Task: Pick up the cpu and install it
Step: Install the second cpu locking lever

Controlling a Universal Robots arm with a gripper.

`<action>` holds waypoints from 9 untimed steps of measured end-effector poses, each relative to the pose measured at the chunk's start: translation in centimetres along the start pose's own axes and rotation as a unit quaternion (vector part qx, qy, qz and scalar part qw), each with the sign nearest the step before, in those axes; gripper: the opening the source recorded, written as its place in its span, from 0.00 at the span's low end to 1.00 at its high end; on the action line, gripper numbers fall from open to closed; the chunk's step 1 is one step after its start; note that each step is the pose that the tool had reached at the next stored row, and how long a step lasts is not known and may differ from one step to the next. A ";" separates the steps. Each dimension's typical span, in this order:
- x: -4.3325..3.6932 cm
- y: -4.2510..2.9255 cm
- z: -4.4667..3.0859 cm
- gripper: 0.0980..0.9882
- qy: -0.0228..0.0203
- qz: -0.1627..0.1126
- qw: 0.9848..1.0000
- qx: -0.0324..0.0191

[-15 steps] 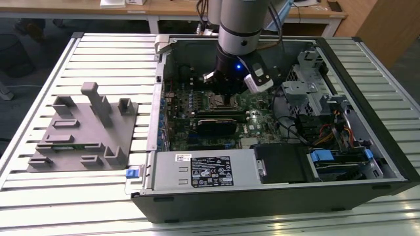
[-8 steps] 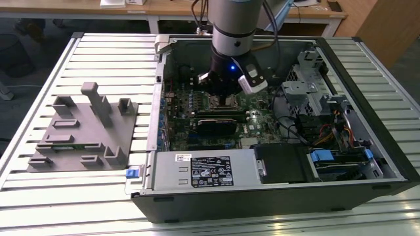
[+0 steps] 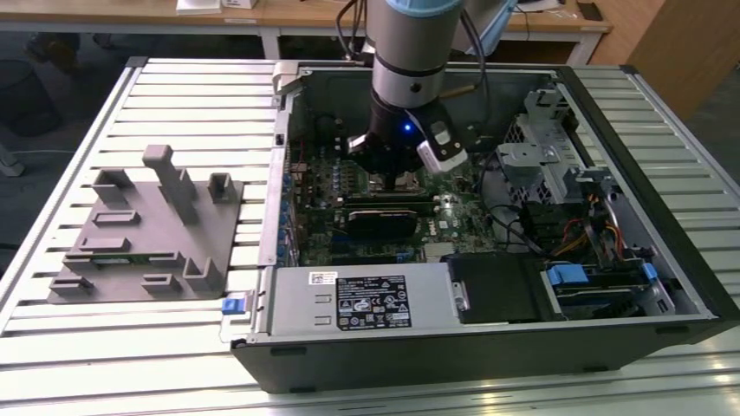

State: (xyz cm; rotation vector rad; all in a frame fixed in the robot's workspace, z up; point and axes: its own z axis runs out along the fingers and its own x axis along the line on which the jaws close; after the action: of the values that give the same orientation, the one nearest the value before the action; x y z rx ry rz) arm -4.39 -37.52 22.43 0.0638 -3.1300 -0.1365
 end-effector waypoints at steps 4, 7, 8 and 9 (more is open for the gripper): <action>0.05 -0.59 0.04 0.01 -0.001 0.000 1.000 -0.018; 0.22 -1.10 0.01 0.01 -0.001 0.000 1.000 -0.026; 0.34 -1.26 0.01 0.01 -0.001 0.000 1.000 -0.029; 0.45 -1.41 0.01 0.01 -0.001 0.000 0.999 -0.032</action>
State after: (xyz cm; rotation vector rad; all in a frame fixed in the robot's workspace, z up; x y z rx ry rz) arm -4.79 -38.94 22.30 0.0642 -3.1254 -0.2368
